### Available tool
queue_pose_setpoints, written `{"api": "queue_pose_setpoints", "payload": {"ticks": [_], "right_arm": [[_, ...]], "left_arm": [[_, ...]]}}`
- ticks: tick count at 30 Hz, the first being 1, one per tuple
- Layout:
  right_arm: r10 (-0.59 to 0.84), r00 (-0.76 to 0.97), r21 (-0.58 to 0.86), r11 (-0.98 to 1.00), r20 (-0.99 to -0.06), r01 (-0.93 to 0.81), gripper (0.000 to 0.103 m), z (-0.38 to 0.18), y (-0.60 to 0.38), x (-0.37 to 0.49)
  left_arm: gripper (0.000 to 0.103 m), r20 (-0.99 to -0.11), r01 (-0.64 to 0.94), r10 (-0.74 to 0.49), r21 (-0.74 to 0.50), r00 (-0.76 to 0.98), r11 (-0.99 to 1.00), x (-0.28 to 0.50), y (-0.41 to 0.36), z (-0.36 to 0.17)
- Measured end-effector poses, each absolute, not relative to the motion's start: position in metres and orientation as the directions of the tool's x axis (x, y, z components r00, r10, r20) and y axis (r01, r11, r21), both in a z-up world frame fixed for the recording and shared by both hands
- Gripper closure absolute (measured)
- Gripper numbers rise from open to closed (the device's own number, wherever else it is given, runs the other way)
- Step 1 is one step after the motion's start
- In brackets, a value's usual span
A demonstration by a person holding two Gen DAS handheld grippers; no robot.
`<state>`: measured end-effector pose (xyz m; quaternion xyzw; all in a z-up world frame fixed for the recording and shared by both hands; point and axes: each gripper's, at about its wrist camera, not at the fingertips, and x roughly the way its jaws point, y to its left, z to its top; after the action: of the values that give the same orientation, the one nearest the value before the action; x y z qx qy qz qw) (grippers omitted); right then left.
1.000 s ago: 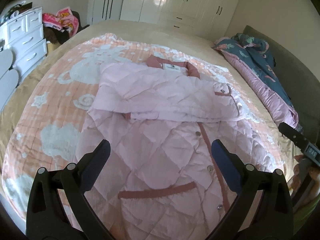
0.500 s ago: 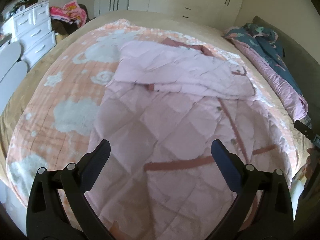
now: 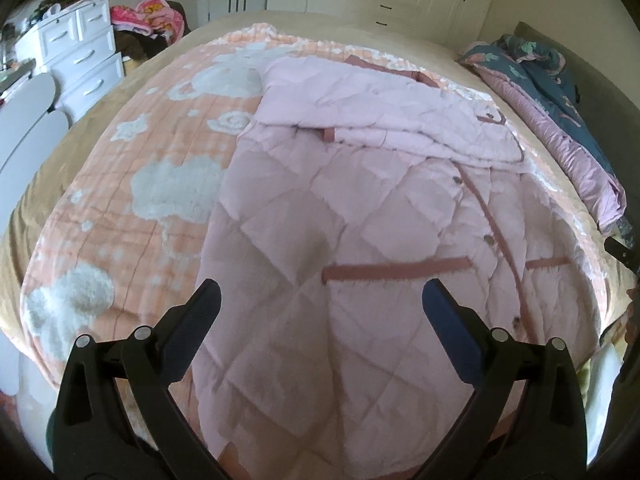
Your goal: Fold large clothes
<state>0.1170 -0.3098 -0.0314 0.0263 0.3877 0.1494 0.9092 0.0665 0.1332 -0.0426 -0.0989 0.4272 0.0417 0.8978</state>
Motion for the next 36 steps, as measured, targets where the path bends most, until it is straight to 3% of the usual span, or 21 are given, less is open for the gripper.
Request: {"api": "queue_pose_setpoints", "payload": {"ticks": [18, 36], "right_arm": [[0.297, 0.641, 0.200, 0.954, -0.708, -0.221, 0.005, -0.056, -0.347, 0.082], [0.268, 0.605, 0.185, 0.963, -0.749, -0.198, 0.005, -0.077, -0.374, 0.052]], "left_arm": [[0.008, -0.812, -0.208, -0.096, -0.259, 0.576, 0.943, 0.013, 0.153, -0.076], [0.008, -0.857, -0.200, -0.117, -0.246, 0.502, 0.948, -0.003, 0.146, -0.096]]}}
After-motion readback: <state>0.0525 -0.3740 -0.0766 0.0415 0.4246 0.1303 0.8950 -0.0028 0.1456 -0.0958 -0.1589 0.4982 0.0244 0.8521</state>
